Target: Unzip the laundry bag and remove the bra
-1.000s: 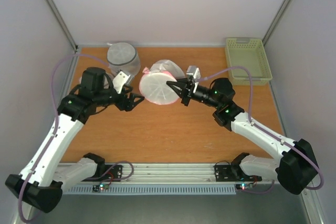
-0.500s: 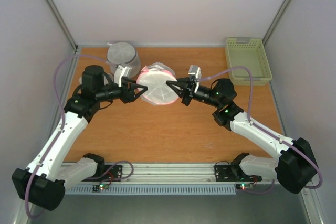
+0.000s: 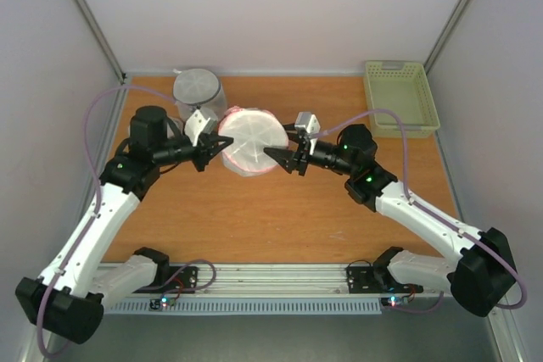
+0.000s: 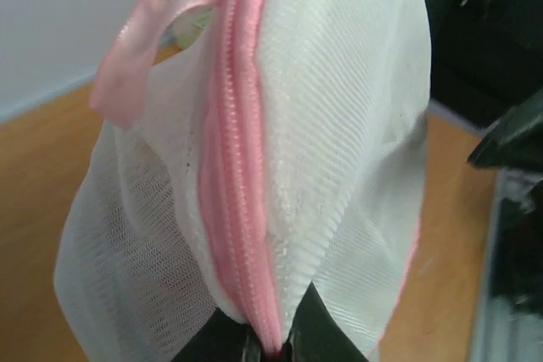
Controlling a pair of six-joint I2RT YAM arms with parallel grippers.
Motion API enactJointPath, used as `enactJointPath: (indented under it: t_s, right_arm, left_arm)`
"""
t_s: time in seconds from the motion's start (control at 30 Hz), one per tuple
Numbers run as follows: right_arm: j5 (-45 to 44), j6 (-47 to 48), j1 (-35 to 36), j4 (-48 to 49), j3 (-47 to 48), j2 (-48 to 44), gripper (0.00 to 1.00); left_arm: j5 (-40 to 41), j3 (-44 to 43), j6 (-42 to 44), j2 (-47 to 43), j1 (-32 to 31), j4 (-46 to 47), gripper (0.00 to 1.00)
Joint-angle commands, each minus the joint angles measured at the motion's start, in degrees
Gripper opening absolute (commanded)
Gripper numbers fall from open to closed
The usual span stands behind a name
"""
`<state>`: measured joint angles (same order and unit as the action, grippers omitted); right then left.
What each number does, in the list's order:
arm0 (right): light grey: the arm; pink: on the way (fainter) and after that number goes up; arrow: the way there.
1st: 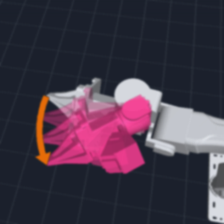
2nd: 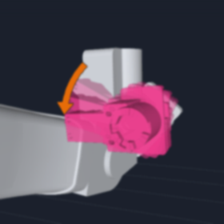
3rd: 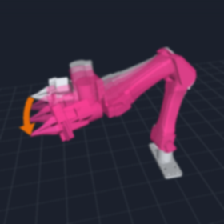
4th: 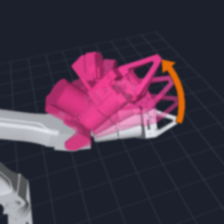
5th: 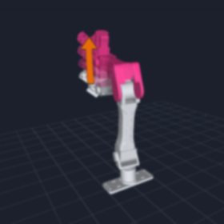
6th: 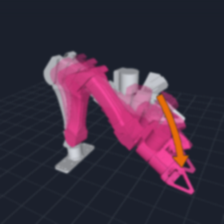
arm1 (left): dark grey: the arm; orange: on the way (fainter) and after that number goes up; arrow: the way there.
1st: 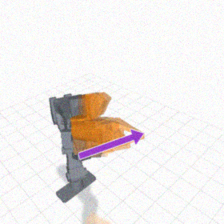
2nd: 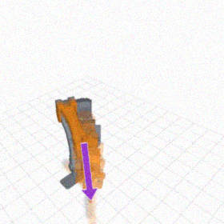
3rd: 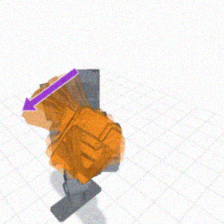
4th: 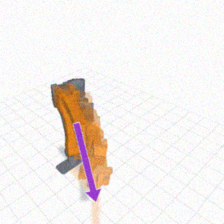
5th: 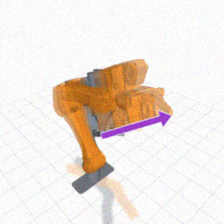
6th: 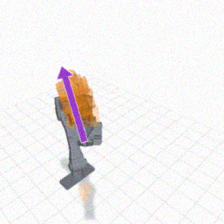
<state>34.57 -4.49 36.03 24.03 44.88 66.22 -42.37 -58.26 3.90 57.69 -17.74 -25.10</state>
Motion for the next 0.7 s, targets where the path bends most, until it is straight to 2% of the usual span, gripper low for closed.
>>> enactJointPath:
  t_s: [0.0, 0.03, 0.1, 0.2, 0.27, 0.3, 0.33, 0.37, 0.4, 0.43, 0.57, 0.67]
  right_arm:
    - [-6.4, 13.4, 0.6, -13.4, 4.2, -4.2, 0.66]
    - [-7.7, 15.1, 0.6, -16.4, 5.6, -4.3, 0.66]
    - [-8.3, 18.2, 0.6, -22.0, 8.5, -3.8, 0.66]
    - [-5.9, 21.4, 0.6, -29.0, 13.0, -2.0, 0.66]
    - [-5.2, 21.6, 0.6, -30.7, 14.3, -1.4, 0.66]
    - [-4.9, 21.6, 0.6, -30.4, 14.4, -1.3, 0.66]
    - [-4.7, 21.6, 0.6, -29.8, 14.3, -1.6, 0.66]
    - [-4.2, 21.7, 0.6, -29.2, 14.0, -1.9, 0.66]
    - [-3.8, 21.6, 0.7, -28.7, 13.7, -2.1, 0.66]
    - [-3.7, 21.2, 0.9, -28.5, 13.6, -2.3, 0.66]
    - [-6.3, 20.6, 3.6, -29.1, 13.3, -3.7, 0.64]
    - [-6.5, 19.8, 6.3, -28.8, 12.7, -5.0, 0.63]
  left_arm:
    - [9.9, -1.3, 32.8, -4.5, 0.0, -5.6, 0.01]
    - [10.9, -0.3, 38.9, -5.5, 0.0, -6.8, 0.01]
    - [11.1, 1.2, 57.5, -7.2, -0.1, -10.5, 0.01]
    - [11.0, 0.7, 75.8, -8.1, -0.2, -19.0, 0.01]
    - [13.2, 1.8, 88.5, -8.9, -0.3, -24.3, 0.01]
    - [15.0, 3.4, 99.0, -9.6, -0.2, -25.3, 0.0]
    - [16.7, 5.1, 106.5, -10.5, -0.2, -24.6, 0.01]
    - [16.7, 6.4, 110.4, -11.5, -0.3, -22.5, 0.01]
    - [15.3, 6.5, 110.4, -12.1, -0.5, -19.6, 0.0]
    - [14.3, 4.9, 106.8, -11.9, -1.0, -18.2, 0.01]
    - [16.6, -2.9, 82.4, -8.7, -3.7, -21.5, 0.01]
    - [15.0, -2.9, 72.5, -10.2, -3.9, -23.3, 0.0]
